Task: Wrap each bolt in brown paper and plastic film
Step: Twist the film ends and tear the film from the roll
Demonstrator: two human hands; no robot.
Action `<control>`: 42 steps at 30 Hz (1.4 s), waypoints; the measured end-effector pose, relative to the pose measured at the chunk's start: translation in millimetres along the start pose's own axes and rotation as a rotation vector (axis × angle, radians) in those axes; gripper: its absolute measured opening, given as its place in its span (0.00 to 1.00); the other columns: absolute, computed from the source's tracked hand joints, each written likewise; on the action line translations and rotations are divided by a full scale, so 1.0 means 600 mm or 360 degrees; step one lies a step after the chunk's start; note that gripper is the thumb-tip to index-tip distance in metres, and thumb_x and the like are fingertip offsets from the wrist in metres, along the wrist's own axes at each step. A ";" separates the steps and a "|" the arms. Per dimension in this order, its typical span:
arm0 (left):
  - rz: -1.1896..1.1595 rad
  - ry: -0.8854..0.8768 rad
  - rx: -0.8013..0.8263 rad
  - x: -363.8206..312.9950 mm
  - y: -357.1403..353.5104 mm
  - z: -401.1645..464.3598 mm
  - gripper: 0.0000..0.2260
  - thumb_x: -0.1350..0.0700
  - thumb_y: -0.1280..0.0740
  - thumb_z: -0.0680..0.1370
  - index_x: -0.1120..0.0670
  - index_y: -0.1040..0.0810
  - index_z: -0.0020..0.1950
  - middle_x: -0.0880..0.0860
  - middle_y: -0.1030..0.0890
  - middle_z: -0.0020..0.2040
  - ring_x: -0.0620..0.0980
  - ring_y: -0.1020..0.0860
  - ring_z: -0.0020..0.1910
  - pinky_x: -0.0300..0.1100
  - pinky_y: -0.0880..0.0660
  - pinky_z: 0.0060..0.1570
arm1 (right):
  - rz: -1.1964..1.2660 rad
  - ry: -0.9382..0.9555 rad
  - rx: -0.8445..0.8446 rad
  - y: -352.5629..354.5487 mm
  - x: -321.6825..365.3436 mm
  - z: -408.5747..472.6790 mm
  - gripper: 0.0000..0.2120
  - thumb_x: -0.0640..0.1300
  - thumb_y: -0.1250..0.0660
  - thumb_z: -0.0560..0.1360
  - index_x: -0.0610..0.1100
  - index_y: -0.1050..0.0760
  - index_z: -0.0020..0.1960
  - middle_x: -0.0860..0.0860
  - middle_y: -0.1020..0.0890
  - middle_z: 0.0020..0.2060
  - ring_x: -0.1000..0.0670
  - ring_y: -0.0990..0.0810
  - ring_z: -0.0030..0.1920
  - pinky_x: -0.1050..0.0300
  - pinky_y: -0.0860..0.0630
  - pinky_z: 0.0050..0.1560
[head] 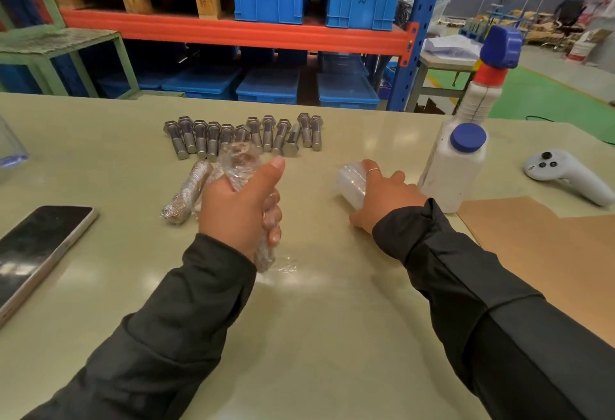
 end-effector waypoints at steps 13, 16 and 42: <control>0.0075 0.0389 -0.0198 0.083 0.019 0.014 0.15 0.56 0.32 0.75 0.55 0.35 0.33 0.48 0.34 0.19 0.46 0.38 0.16 0.33 0.39 0.18 | 0.0061 0.0123 0.0222 0.009 -0.038 -0.027 0.55 0.70 0.34 0.64 0.55 0.66 0.75 0.49 0.49 0.73 0.42 0.45 0.72 0.40 0.39 0.66; 0.0106 0.0369 -0.0207 0.082 0.020 0.015 0.15 0.56 0.33 0.75 0.55 0.35 0.34 0.48 0.34 0.19 0.47 0.37 0.16 0.34 0.38 0.18 | 0.0173 0.0163 0.0254 0.029 -0.042 -0.032 0.49 0.72 0.38 0.65 0.54 0.56 0.76 0.49 0.48 0.74 0.43 0.46 0.73 0.42 0.42 0.70; 0.0324 0.0385 -0.0282 0.087 0.024 0.005 0.14 0.59 0.33 0.75 0.57 0.35 0.33 0.52 0.32 0.25 0.46 0.37 0.15 0.34 0.38 0.18 | 0.0770 0.0758 0.0149 0.018 0.072 -0.001 0.11 0.57 0.30 0.70 0.51 0.19 0.46 0.55 0.27 0.28 0.56 0.28 0.31 0.58 0.28 0.43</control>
Point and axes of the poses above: each hand's wrist, its own z-axis towards the middle knuckle, its own y-axis out of the back of the hand, x = y × z, the point moved 8 cm from there along z, towards the middle knuckle
